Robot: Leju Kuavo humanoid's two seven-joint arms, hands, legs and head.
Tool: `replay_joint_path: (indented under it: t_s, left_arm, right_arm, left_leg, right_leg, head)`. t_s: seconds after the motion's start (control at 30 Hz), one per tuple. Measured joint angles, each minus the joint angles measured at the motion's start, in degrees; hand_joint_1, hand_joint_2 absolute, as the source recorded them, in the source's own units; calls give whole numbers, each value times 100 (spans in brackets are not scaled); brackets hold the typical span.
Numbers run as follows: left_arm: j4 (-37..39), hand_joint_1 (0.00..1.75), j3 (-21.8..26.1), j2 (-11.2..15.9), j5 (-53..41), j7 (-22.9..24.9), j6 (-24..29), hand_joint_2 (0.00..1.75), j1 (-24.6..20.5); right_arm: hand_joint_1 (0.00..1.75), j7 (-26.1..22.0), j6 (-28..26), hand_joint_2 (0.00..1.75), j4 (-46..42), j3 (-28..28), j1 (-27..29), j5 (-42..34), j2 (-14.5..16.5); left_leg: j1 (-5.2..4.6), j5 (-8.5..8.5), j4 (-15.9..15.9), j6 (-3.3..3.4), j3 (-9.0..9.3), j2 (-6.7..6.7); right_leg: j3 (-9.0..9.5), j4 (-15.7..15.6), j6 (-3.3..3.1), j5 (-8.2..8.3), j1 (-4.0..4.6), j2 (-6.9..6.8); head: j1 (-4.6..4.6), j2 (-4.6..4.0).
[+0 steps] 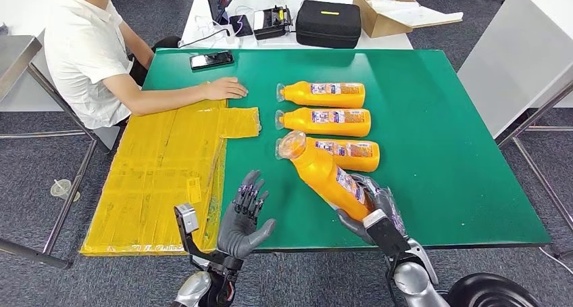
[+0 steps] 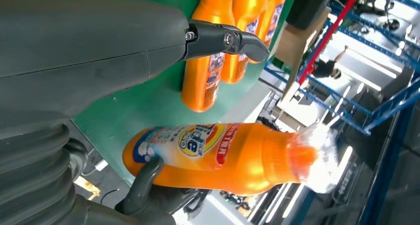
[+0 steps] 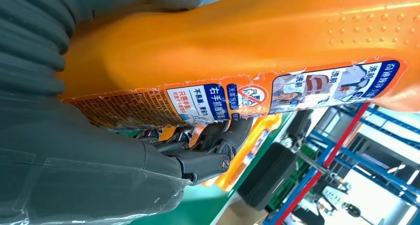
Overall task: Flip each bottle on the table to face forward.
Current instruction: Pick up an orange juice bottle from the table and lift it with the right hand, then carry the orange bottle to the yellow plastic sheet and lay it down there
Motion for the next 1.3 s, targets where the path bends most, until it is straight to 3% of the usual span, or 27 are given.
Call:
replay_joint_path:
  t_s: [0.63,1.03,1.17,1.3]
  left_arm:
    - [433,0,-87,-143,-289,-39,-14,175,-459]
    - [619,0,-65,-185,-216,-16,94,175,-572]
    - [657,169,-48,-207,-129,-5,117,175,-625]
    - [670,175,-35,-221,-73,-87,178,175,-641]
  right_arm:
    - [134,-167,359,175,568,1124,-518,67,372]
    - [136,-180,376,175,746,1357,-600,32,412]
    - [132,-180,406,175,819,1454,-665,-42,431]
    - [127,-179,420,175,879,1515,-732,-128,436]
  left_leg:
    - [1,2,0,1,-1,0]
    - [1,2,0,1,-2,0]
    - [2,2,0,1,-2,0]
    - [2,2,0,1,-3,0]
  right_leg:
    - [-2,0,0,0,0,0]
    - [-2,1,0,0,0,0]
    - [-2,1,0,0,0,0]
    - [-2,1,0,0,0,0]
  head:
    - [0,0]
    - [1,0]
    - [-1,0]
    - [1,0]
